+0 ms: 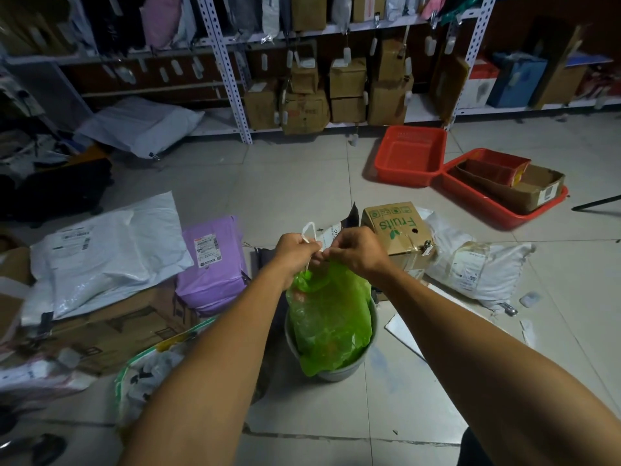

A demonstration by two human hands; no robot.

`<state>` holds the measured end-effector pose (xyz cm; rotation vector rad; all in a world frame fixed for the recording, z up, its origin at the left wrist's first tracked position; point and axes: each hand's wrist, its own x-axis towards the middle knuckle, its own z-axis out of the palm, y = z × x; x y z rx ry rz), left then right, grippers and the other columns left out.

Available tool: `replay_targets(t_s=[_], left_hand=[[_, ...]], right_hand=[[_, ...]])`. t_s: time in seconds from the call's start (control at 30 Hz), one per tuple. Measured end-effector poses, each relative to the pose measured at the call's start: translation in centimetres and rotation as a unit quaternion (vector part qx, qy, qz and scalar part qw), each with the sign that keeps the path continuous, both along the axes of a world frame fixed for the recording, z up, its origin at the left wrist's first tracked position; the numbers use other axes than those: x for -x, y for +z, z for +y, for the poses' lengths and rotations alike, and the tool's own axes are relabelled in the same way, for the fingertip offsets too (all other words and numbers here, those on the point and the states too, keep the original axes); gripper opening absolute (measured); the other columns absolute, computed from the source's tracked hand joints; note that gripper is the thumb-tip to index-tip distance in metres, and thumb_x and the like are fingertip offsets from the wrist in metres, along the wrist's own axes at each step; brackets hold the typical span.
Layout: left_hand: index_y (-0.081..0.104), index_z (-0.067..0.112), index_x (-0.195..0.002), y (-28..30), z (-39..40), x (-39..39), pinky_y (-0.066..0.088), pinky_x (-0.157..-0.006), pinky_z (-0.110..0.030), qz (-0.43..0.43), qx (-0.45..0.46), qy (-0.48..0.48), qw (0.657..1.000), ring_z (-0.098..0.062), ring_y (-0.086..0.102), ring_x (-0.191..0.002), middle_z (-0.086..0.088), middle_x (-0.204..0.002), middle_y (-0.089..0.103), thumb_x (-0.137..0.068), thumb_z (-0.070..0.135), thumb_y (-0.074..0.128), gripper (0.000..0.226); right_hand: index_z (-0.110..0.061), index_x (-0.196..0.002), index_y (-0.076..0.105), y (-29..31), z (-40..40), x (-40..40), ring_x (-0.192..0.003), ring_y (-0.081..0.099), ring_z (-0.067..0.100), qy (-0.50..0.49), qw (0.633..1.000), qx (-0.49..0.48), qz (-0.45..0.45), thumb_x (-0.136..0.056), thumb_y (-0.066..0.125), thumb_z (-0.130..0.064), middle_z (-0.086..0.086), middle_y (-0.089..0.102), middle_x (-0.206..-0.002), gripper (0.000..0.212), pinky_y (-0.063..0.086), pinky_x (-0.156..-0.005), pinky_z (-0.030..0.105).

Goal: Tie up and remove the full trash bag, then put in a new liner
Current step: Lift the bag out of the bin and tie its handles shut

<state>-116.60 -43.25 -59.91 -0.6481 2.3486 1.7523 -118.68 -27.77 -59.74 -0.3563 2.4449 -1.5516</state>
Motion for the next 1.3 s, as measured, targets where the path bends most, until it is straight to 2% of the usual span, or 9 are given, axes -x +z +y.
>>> replay_targets(t_s=[0.2,0.33,0.47,0.57,0.67,0.77,0.93,1.07,1.3], left_hand=[[0.071,0.005,-0.1,-0.3,-0.1,-0.3,0.052,-0.069,-0.028,-0.001,0.005,0.011,1.0,-0.021,0.066,-0.078,-0.013,-0.093,0.073,-0.088,0.021,0.067,0.02],[0.066,0.01,-0.11,0.1,-0.2,-0.6,0.054,-0.082,-0.038,0.017,0.014,0.008,1.0,-0.024,0.067,-0.091,-0.011,-0.099,0.072,-0.09,0.028,0.066,0.027],[0.046,0.018,-0.123,0.6,-0.7,-1.0,0.047,-0.069,-0.024,0.014,0.019,-0.042,0.999,-0.017,0.064,-0.095,-0.004,-0.101,0.07,-0.081,0.019,0.076,0.051],[0.044,0.019,-0.109,0.3,-1.0,-1.1,0.049,-0.07,-0.026,0.042,0.036,-0.063,0.996,-0.02,0.065,-0.088,-0.011,-0.102,0.069,-0.081,0.005,0.074,0.044],[0.051,0.02,-0.083,0.1,-1.1,-0.9,0.053,-0.081,-0.035,0.102,0.088,-0.063,0.989,-0.022,0.065,-0.087,-0.005,-0.088,0.067,-0.082,0.0,0.071,0.028],[0.064,0.02,-0.067,-0.3,-1.4,-0.7,0.055,-0.09,-0.041,0.116,0.14,-0.081,0.98,-0.021,0.067,-0.092,-0.003,-0.09,0.072,-0.085,-0.006,0.064,0.031],[0.077,0.023,-0.073,-0.9,-1.0,-0.6,0.056,-0.084,-0.031,0.097,0.195,-0.087,0.972,-0.015,0.069,-0.087,0.003,-0.089,0.076,-0.089,0.0,0.06,0.032],[0.078,0.017,-0.095,-1.3,-1.1,-0.8,0.054,-0.089,-0.032,0.064,0.159,-0.127,0.977,-0.016,0.067,-0.095,0.001,-0.099,0.075,-0.087,0.003,0.067,0.02],[0.075,0.02,-0.079,-0.9,-1.5,-0.8,0.054,-0.071,-0.026,0.085,0.075,-0.134,0.985,-0.015,0.068,-0.084,0.007,-0.081,0.073,-0.066,0.035,0.087,0.023]], right_hand=[[0.002,-0.086,0.066,0.2,-0.2,-0.7,-0.077,0.069,0.028,0.016,0.999,0.037,-0.024,-0.073,0.084,-0.013,0.02,0.073,-0.085,0.026,0.057,-0.077,0.046],[0.0,-0.085,0.073,0.0,-0.3,-0.4,-0.082,0.072,0.027,0.029,0.999,0.04,-0.023,-0.078,0.078,-0.012,0.015,0.075,-0.084,0.015,0.059,-0.081,0.042],[-0.008,-0.087,0.076,-0.4,-0.3,0.1,-0.078,0.066,0.018,-0.02,0.998,-0.053,0.034,-0.085,0.071,-0.015,0.007,0.074,-0.084,0.009,0.056,-0.075,0.036],[-0.009,-0.083,0.077,0.0,-0.7,0.0,-0.075,0.063,0.018,0.005,0.985,-0.133,0.114,-0.086,0.064,-0.011,0.007,0.073,-0.081,0.013,0.049,-0.067,0.03],[-0.016,-0.059,0.064,0.2,-1.1,0.1,-0.064,0.054,0.022,0.063,0.973,-0.195,0.109,-0.089,0.055,-0.008,0.006,0.059,-0.062,0.032,0.038,-0.059,0.029],[-0.012,-0.073,0.068,0.2,-0.9,0.3,-0.074,0.055,0.023,0.111,0.965,-0.229,0.063,-0.092,0.049,-0.007,0.01,0.062,-0.074,0.027,0.039,-0.064,0.029],[0.007,-0.092,0.068,0.0,-0.9,0.5,-0.075,0.052,0.024,0.108,0.983,-0.132,-0.07,-0.092,0.046,-0.006,0.023,0.062,-0.083,0.026,0.044,-0.064,0.04],[0.009,-0.092,0.067,0.0,-0.1,0.5,-0.066,0.045,0.019,0.052,0.987,-0.023,-0.153,-0.093,0.047,-0.002,0.013,0.055,-0.074,0.023,0.036,-0.059,0.029],[0.009,-0.096,0.068,0.3,0.1,0.5,-0.079,0.057,0.024,0.031,0.985,0.041,-0.167,-0.097,0.049,-0.006,0.018,0.064,-0.084,0.024,0.048,-0.073,0.035]])
